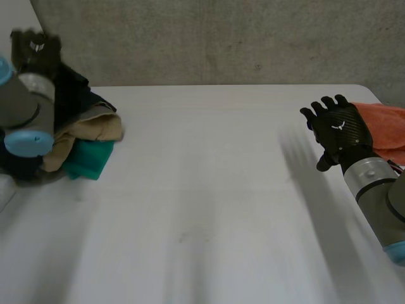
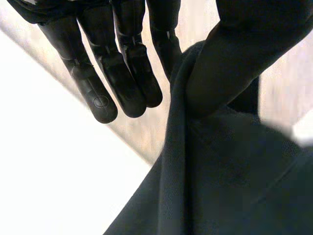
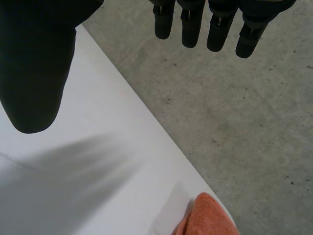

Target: Fold the laundry.

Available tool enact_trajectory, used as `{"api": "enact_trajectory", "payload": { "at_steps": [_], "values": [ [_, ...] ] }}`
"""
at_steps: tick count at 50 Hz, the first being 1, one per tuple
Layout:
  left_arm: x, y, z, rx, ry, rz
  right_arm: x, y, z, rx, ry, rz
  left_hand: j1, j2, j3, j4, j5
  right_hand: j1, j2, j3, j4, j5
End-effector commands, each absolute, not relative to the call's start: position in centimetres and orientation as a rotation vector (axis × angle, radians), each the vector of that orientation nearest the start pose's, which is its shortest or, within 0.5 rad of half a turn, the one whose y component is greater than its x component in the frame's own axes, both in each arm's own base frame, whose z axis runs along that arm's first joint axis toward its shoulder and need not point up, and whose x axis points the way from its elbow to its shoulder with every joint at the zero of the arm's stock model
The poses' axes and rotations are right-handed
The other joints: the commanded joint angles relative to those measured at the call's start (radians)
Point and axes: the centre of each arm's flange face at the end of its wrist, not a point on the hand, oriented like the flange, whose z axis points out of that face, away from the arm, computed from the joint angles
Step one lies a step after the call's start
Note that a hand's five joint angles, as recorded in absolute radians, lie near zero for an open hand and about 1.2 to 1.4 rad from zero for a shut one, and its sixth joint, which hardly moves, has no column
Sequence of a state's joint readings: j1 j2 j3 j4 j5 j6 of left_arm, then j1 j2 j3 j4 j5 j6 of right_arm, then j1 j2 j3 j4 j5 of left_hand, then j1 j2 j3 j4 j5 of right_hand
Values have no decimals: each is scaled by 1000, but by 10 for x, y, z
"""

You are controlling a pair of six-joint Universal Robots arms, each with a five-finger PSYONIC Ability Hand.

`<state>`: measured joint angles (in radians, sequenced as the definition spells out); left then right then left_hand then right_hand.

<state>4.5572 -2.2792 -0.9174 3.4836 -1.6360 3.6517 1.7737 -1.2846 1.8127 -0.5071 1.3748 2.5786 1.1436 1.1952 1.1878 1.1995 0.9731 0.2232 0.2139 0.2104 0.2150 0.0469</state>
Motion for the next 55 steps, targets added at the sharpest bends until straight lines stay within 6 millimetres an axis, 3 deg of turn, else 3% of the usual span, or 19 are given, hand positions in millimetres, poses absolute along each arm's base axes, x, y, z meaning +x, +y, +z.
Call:
{"api": "enact_trajectory", "payload": {
  "at_steps": [1, 2, 8, 9, 10, 14, 17, 18, 19, 21, 25, 26, 30, 36, 41, 48, 49, 52, 55],
  "values": [
    [-283, -362, 337, 531, 1722, -2680, 213, -305, 197, -1052, 2064, -2301, 253, 201, 208, 197, 249, -49, -39, -36, -40, -47],
    [-302, -339, 340, 585, 1787, -2761, 213, -304, 198, -1044, 2066, -2309, 253, 201, 208, 197, 249, -49, -39, -36, -40, -47],
    [-361, -270, 313, 826, 2124, -2812, 208, -307, 201, -1011, 2091, -2334, 253, 201, 208, 197, 249, -49, -39, -36, -40, -47],
    [-369, -262, 304, 859, 2185, -2792, 207, -308, 201, -1004, 2096, -2338, 253, 201, 208, 197, 249, -49, -39, -36, -40, -47],
    [-388, -242, 277, 949, 2349, -2709, 205, -309, 202, -991, 2110, -2347, 253, 201, 208, 197, 249, -49, -39, -36, -40, -47],
    [-421, -204, 227, 1130, 2587, -2530, 196, -315, 202, -963, 2144, -2361, 253, 201, 208, 197, 249, -49, -39, -36, -40, -47],
    [-427, -198, 207, 1145, 2661, -2461, 192, -318, 203, -952, 2155, -2368, 201, 149, 157, 145, 197, -49, -39, -36, -40, -47],
    [-427, -199, 203, 1144, 2671, -2438, 192, -318, 203, -950, 2155, -2371, -521, -572, -565, -576, -525, -49, -39, -36, -40, -47],
    [-427, -200, 203, 1147, 2662, -2435, 191, -319, 203, -945, 2158, -2372, -792, -844, -837, -848, -796, -49, -39, -36, -40, -47],
    [-425, -201, 202, 1142, 2674, -2420, 187, -322, 204, -937, 2169, -2379, -904, -955, -948, -959, -908, -49, -39, -36, -40, -47],
    [-406, -220, 220, 1041, 2639, -2445, 187, -322, 204, -936, 2172, -2378, -945, -996, -989, -1001, -949, -49, -39, -36, -40, -47],
    [-389, -233, 237, 961, 2605, -2479, 187, -322, 204, -937, 2172, -2376, -933, -985, -977, -989, -937, -49, -39, -36, -40, -47],
    [-349, -254, 260, 799, 2541, -2502, 187, -318, 200, -953, 2210, -2321, -915, -967, -960, -971, -920, -49, -39, -36, -40, -47],
    [-295, -277, 272, 703, 2389, -2421, 210, -290, 193, -1064, 2220, -2126, -904, -955, -948, -960, -908, -49, -39, -36, -40, -47],
    [-253, -289, 244, 824, 2246, -2146, 245, -251, 188, -1213, 2153, -1922, -909, -961, -954, -965, -914, -49, -39, -36, -40, -47],
    [-213, -316, 197, 928, 2180, -1841, 279, -214, 173, -1333, 2050, -1795, -924, -976, -968, -980, -928, -49, -39, -36, -40, -47],
    [-207, -323, 181, 948, 2196, -1770, 283, -212, 168, -1340, 2048, -1777, -924, -976, -968, -980, -928, -49, -39, -36, -40, -47],
    [-201, -338, 157, 964, 2221, -1685, 295, -209, 152, -1348, 2043, -1738, -927, -979, -971, -983, -931, -49, -39, -36, -40, -47],
    [-201, -347, 143, 964, 2245, -1650, 299, -212, 139, -1342, 2083, -1740, -924, -976, -969, -980, -928, -49, -39, -36, -40, -47]
  ]
}}
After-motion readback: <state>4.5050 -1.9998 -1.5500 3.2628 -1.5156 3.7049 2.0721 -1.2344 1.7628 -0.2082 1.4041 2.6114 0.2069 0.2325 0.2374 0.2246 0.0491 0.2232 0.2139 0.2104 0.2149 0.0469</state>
